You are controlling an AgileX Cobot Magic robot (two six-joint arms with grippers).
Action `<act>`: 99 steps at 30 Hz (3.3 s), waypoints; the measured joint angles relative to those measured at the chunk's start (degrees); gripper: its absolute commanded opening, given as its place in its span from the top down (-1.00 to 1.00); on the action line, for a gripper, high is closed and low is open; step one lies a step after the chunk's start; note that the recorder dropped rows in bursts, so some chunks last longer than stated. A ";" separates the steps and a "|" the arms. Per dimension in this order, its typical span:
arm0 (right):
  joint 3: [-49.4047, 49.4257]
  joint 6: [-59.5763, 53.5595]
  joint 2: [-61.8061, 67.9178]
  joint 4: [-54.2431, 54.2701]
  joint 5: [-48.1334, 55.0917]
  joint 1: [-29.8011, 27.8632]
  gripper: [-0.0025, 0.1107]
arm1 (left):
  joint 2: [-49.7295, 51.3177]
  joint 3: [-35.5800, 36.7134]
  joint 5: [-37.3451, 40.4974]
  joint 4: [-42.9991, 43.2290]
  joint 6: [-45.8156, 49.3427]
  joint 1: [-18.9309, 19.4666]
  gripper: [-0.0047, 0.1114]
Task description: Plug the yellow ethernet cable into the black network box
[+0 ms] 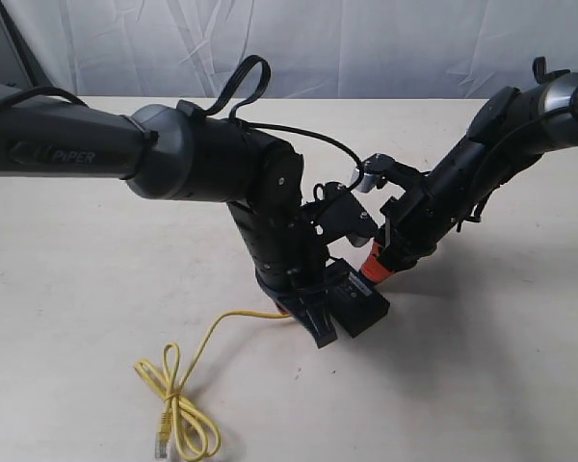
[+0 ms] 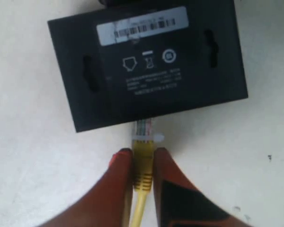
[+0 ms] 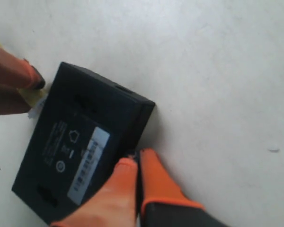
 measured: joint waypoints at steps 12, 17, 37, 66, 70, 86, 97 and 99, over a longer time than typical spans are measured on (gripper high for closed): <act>0.00 0.60 0.00 0.00 0.10 0.00 0.97 | 0.00 0.00 -0.46 5.87 -3.41 0.00 0.92; 0.00 0.60 0.10 0.11 0.10 0.00 0.97 | 0.00 0.00 -0.58 6.41 -3.90 0.00 0.92; 0.00 0.68 0.10 0.21 0.35 0.00 0.97 | 0.00 0.00 1.99 1.92 -4.60 -1.91 0.92; 0.00 1.46 0.10 0.21 1.42 0.00 0.97 | 0.00 0.00 -0.17 3.41 -7.32 -1.91 0.92; 0.00 1.56 0.10 -0.13 1.53 0.00 0.97 | 0.00 0.00 -0.27 3.52 -7.32 -1.91 0.92; 0.00 1.81 0.10 -0.57 1.85 0.00 0.97 | 0.00 -0.31 -0.39 5.46 -7.17 -1.91 0.92; -0.11 1.89 0.20 -0.96 2.74 -0.30 0.97 | 0.00 -0.31 -1.00 4.55 -6.65 -1.91 0.92; -0.11 1.89 0.20 -0.96 2.82 -0.30 0.97 | 0.00 -0.31 -1.00 4.55 -6.65 -1.91 0.92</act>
